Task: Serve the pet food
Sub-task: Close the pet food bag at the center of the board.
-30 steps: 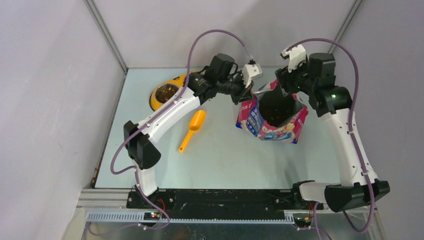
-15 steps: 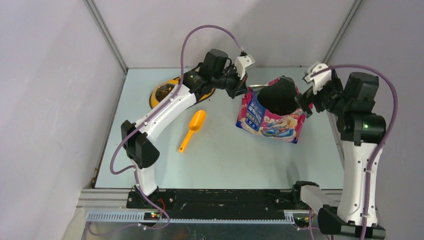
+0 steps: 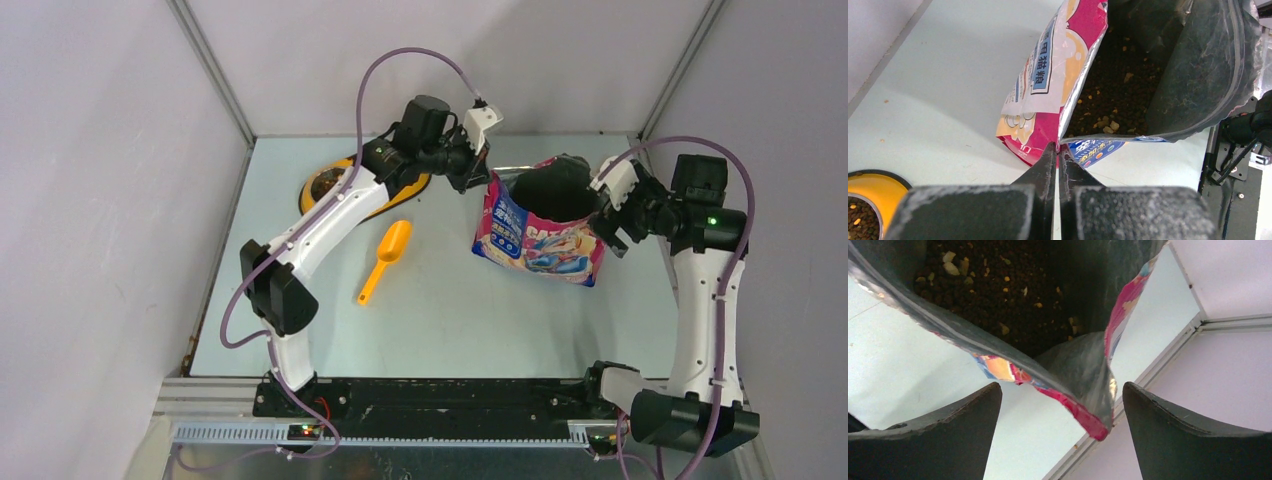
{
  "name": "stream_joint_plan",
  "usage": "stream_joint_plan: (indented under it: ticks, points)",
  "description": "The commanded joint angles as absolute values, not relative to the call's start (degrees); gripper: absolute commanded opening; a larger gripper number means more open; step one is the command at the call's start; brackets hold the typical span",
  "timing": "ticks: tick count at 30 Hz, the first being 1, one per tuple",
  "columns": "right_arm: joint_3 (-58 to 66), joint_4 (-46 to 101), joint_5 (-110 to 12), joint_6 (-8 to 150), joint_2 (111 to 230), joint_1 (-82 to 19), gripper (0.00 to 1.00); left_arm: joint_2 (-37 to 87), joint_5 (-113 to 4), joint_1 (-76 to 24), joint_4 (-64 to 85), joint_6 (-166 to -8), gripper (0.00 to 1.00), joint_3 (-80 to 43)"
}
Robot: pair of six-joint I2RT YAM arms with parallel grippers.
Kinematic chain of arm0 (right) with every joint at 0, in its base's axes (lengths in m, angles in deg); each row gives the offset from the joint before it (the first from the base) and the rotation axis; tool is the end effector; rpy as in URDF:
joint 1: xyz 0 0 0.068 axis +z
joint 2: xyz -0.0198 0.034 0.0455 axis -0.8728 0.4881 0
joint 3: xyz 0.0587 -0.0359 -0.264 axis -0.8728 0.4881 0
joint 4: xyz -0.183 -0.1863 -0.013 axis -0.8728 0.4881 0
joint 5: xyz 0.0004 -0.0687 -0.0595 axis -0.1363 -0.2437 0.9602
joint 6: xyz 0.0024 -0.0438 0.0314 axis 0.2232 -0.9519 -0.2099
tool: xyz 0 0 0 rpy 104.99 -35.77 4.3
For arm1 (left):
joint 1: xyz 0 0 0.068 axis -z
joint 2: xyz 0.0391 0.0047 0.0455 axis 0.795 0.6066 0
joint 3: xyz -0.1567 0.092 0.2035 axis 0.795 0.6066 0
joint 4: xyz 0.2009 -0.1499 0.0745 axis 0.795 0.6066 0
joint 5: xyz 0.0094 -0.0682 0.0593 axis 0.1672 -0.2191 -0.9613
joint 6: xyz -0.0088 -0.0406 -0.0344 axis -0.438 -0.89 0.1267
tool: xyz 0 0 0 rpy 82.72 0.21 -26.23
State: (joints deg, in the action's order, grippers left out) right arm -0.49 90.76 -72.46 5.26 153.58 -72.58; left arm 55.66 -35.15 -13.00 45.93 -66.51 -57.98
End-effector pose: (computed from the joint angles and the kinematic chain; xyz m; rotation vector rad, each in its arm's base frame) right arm 0.1937 -0.0215 0.3995 -1.1179 1.9584 0.0082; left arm 0.3164 -0.2835 0.4024 1.1329 1.7615 -0.8203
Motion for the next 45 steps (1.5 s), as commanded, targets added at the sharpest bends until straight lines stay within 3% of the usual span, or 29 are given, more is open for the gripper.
stream_joint_plan:
  ticks: [1,3,5,6,8,12,19,30,31,34,36,38,41,45]
  points:
    - [-1.0,85.9,-73.4,3.5,154.4,-72.8,0.92,52.4,-35.2,-14.6,42.7,-66.3,0.00,-59.4]
    - [-1.1,84.6,-73.8,3.7,155.2,-72.8,0.87,52.5,-34.8,-14.7,42.9,-66.0,0.00,-59.3]
    - [-1.3,84.1,-74.5,3.8,155.8,-72.8,0.70,52.5,-34.5,-14.9,43.1,-65.8,0.00,-59.3]
    - [-1.3,84.2,-74.7,3.8,156.0,-72.8,0.52,52.5,-34.4,-15.0,43.1,-65.8,0.00,-59.3]
    - [-1.3,84.6,-75.0,3.4,155.9,-72.8,0.31,52.4,-34.3,-15.2,43.4,-65.7,0.00,-59.5]
    - [-1.3,85.5,-74.6,2.9,155.0,-72.8,0.02,51.7,-33.8,-16.0,44.0,-66.1,0.00,-60.6]
    - [-1.3,82.6,-78.0,8.0,150.3,-73.0,0.00,46.5,-30.8,-16.9,46.5,-64.9,0.00,-58.0]
    - [-4.1,81.6,-101.6,22.2,149.8,-80.8,0.00,30.6,-28.6,-16.9,46.8,-58.9,0.00,-42.4]
    - [-3.8,81.2,-101.7,22.8,150.3,-80.9,0.00,30.5,-28.2,-16.9,46.9,-58.3,0.04,-42.3]
    - [-2.3,77.6,-100.8,26.6,150.9,-82.5,0.00,32.6,-26.2,-16.8,49.2,-52.7,0.50,-44.7]
    - [-1.6,75.8,-100.7,28.8,151.5,-85.0,0.00,35.6,-26.2,-16.8,50.7,-48.9,0.68,-47.6]
    - [-1.5,75.8,-100.2,29.1,152.3,-86.6,0.00,39.5,-26.2,-16.8,52.9,-45.2,0.77,-52.1]
    - [-0.6,75.4,-97.4,28.9,152.9,-87.0,0.00,47.1,-25.6,-16.7,56.2,-40.7,0.98,-58.9]
    - [0.6,74.0,-96.1,29.5,153.1,-87.0,0.00,57.4,-24.9,-16.5,60.8,-37.2,1.00,-74.4]
